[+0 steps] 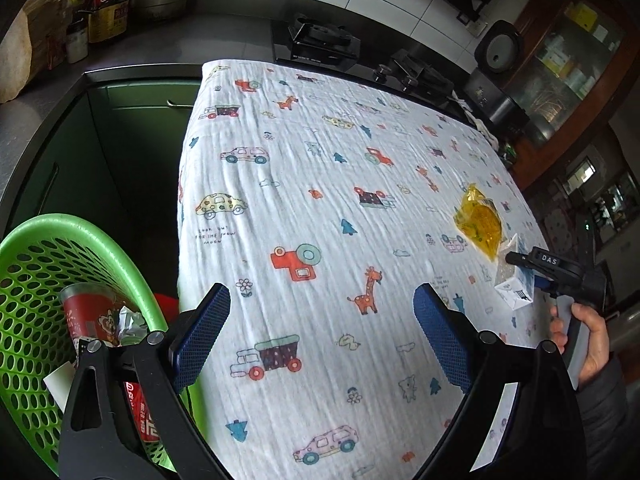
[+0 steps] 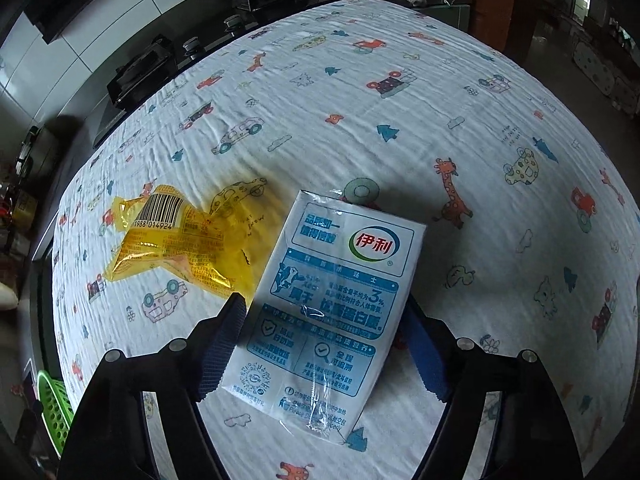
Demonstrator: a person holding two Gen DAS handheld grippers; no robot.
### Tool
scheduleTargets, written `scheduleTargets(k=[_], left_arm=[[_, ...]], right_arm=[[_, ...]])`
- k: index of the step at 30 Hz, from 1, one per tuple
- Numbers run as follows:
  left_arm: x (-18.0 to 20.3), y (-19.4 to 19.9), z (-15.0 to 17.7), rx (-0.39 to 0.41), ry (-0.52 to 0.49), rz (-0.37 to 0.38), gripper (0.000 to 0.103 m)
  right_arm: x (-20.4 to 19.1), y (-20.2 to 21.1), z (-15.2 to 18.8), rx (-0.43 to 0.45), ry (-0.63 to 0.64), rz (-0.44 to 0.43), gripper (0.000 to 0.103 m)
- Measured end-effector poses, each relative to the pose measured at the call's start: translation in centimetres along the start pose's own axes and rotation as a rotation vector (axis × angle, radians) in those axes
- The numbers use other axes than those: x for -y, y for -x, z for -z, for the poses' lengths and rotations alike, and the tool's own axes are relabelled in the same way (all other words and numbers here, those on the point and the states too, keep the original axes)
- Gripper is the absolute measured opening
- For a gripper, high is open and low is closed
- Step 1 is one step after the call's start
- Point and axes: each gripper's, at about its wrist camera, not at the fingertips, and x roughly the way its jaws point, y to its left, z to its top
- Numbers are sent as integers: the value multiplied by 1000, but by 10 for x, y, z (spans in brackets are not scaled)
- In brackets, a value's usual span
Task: Collect trash
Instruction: 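Grasp the yellow snack wrapper with the left gripper while the right grasps the white milk carton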
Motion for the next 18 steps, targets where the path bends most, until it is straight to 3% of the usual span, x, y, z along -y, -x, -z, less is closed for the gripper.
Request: scheduleTargets(k=[11,18], left_arm=[[83,-35,-15,-38,-101,92,93],[141,-72,-22,-100,-94,148,95]], right_arm=[[16,15,25,-56,164,-87,70],[31,29,48,-68,249,-122,70]])
